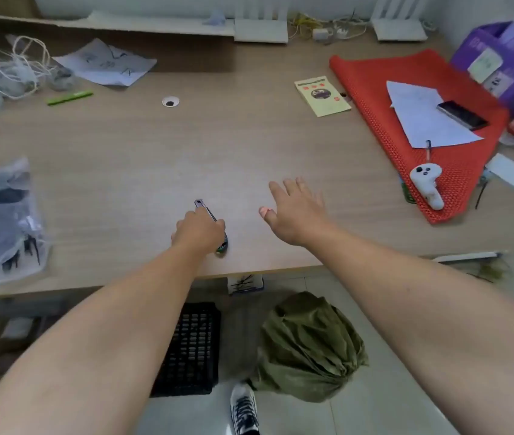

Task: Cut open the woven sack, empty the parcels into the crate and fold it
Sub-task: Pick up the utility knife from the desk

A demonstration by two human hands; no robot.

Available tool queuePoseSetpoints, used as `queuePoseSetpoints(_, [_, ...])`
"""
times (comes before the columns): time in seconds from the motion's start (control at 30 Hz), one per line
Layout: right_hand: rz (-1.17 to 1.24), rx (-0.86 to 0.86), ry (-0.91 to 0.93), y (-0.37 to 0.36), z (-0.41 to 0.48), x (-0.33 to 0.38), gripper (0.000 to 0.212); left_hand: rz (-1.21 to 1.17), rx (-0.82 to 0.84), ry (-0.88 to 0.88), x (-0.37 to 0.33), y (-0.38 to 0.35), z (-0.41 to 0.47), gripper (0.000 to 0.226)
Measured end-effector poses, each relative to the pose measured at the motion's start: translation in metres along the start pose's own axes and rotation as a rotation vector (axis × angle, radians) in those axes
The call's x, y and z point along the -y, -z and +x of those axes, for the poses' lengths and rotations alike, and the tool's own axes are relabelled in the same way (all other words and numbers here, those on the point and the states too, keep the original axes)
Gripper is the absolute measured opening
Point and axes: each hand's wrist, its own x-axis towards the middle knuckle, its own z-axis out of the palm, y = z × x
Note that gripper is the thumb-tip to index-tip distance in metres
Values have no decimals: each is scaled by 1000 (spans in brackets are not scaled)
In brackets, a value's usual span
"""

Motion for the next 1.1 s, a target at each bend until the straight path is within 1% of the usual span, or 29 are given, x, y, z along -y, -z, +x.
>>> queuePoseSetpoints(0.1, [-1, 31, -35, -9, 13, -1, 64, -40, 27, 42, 6, -12, 14, 47])
queuePoseSetpoints(0.2, [25, 65, -68, -21, 21, -2, 63, -80, 62, 73, 11, -26, 25, 54])
queuePoseSetpoints(0.3, [42, 89, -89, -30, 26, -1, 62, -49, 54, 87, 14, -37, 33, 59])
queuePoseSetpoints(0.37, [64, 106, -103, -37, 27, 0, 62, -40, 40, 75, 13, -42, 37, 59])
queuePoseSetpoints(0.43, [82, 116, -119, -43, 27, 0, 62, -76, 34, 50, 10, -44, 43, 60])
queuePoseSetpoints(0.5, [92, 122, -135, -46, 26, 0, 62, -107, 55, 69, 6, -44, 50, 65])
queuePoseSetpoints(0.53, [94, 130, -145, -46, 25, 0, 62, -119, 69, 96, 5, -43, 51, 64])
queuePoseSetpoints(0.63, [111, 126, -159, -44, 23, 0, 63, -99, 123, 140, 3, -42, 50, 49])
queuePoseSetpoints(0.8, [137, 100, -165, -35, 14, -3, 62, -79, 104, 128, 3, -48, 33, 41])
queuePoseSetpoints(0.93, [148, 96, -159, -35, -3, -8, 62, -21, 83, 46, 6, -57, 19, 33])
queuePoseSetpoints(1.03, [146, 94, -154, -37, -18, -17, 62, -2, 136, 44, 2, -59, 6, 33])
queuePoseSetpoints(1.1, [150, 103, -150, -39, -30, -25, 62, 34, 147, 37, 2, -61, -7, 28])
